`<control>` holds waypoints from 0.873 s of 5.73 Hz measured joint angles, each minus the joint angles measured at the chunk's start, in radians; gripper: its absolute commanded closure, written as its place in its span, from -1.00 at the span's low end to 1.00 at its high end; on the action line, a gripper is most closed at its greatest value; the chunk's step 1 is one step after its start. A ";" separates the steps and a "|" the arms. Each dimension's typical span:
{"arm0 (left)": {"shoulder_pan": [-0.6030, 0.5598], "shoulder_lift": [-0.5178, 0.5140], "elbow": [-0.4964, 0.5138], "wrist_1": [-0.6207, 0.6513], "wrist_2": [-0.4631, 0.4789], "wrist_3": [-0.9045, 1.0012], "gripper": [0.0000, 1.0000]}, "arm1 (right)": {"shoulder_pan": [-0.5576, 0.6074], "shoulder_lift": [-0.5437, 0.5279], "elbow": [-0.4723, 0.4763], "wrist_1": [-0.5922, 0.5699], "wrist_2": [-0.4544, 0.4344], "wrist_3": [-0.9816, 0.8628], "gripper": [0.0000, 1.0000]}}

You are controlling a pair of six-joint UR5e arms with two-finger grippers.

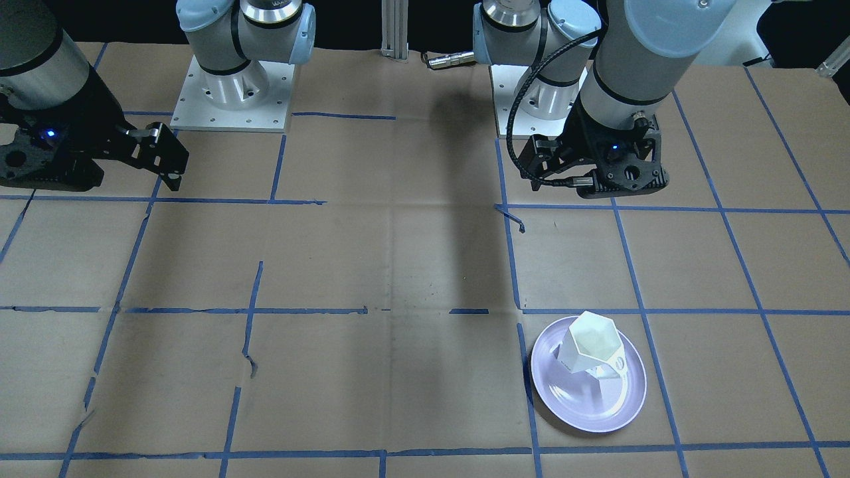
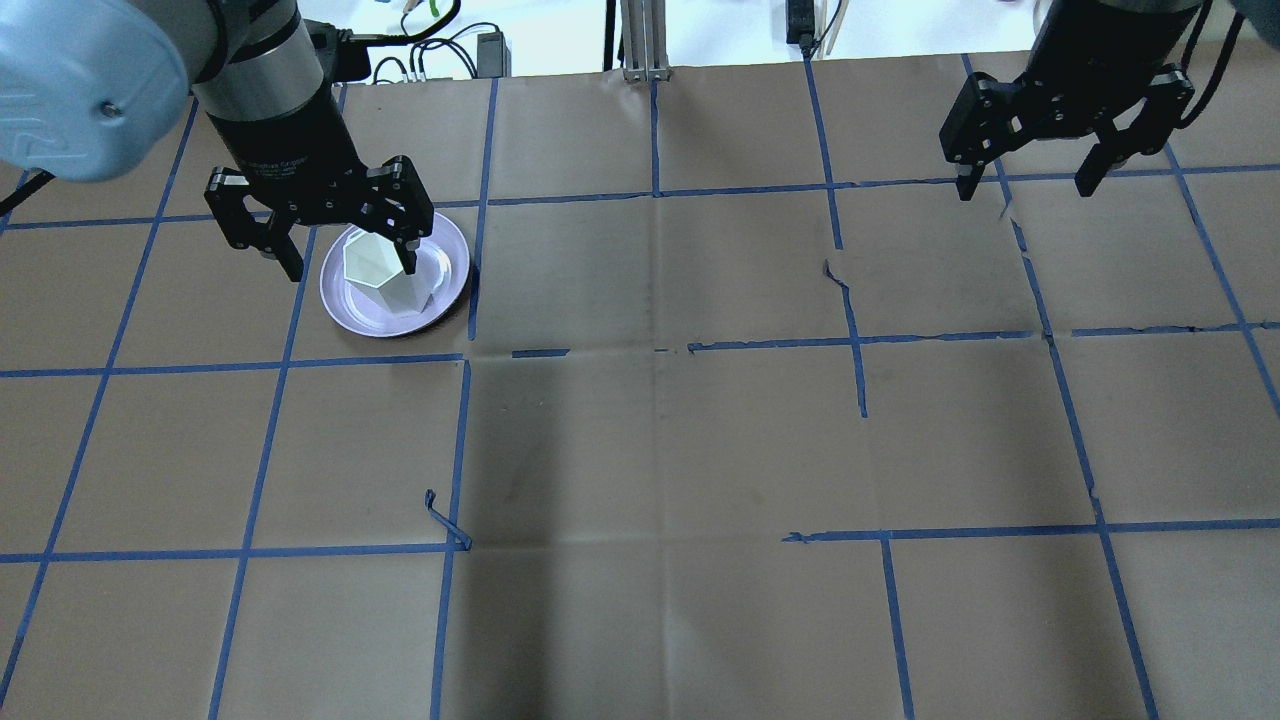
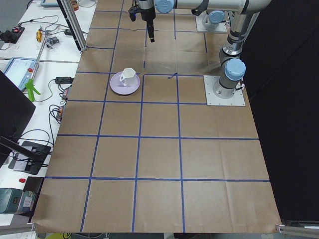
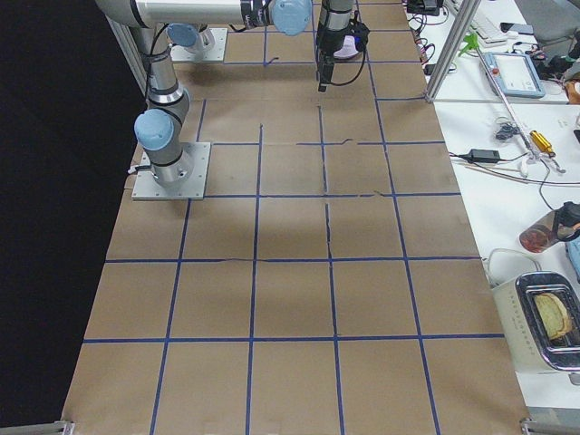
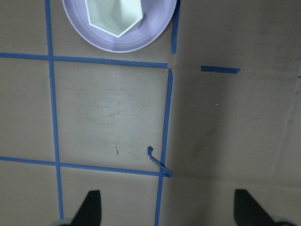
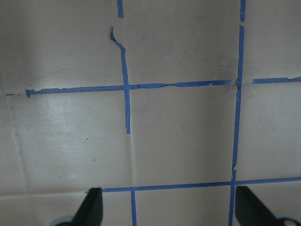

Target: Flip cup and place on plate

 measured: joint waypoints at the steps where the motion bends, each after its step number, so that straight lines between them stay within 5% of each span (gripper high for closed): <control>1: 0.002 0.005 0.000 0.012 -0.009 0.005 -0.97 | 0.000 0.000 0.000 0.000 0.000 0.000 -1.00; 5: -0.008 0.016 -0.002 0.105 -0.050 0.011 -0.95 | 0.000 0.000 0.000 0.000 0.000 0.000 -1.00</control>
